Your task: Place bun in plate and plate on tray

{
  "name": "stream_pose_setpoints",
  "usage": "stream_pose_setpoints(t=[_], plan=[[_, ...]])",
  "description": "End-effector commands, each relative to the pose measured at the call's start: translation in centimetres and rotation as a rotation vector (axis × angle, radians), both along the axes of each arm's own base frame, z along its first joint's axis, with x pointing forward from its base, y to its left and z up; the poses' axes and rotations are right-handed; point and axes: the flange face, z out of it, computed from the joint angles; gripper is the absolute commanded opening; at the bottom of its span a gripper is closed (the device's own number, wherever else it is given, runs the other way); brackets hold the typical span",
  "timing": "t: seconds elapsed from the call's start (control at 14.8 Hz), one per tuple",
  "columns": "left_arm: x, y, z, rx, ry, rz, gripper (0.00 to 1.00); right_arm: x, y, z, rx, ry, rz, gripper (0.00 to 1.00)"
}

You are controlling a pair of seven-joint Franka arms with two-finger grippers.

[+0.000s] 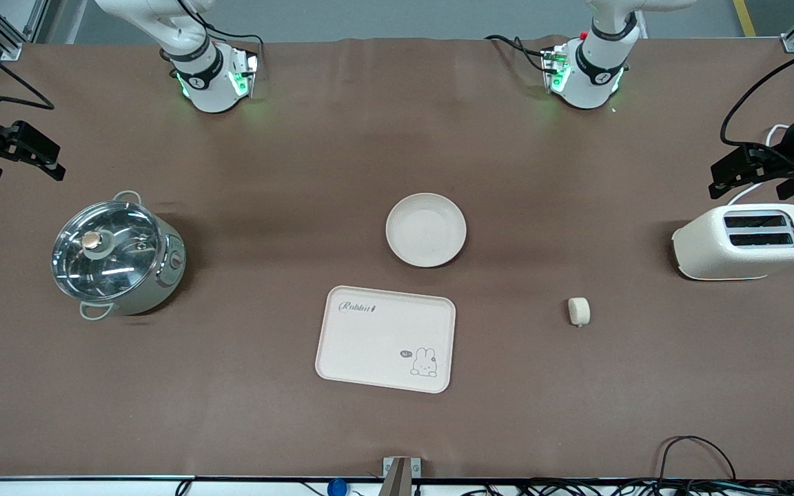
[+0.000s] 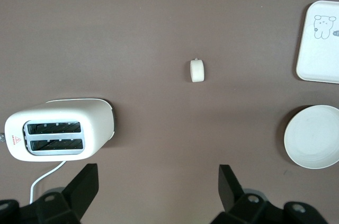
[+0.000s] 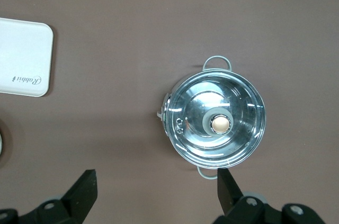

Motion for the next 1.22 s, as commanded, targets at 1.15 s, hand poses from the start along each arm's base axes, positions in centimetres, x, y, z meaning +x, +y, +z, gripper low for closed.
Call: stream_pose_setpoints(t=[1.15], plan=[[9.8,-3.3,-18.3,-0.044,0.08,-0.036,1.0,0.6,0.2,-0.9,-0.006,0.019,0.004,1.0]])
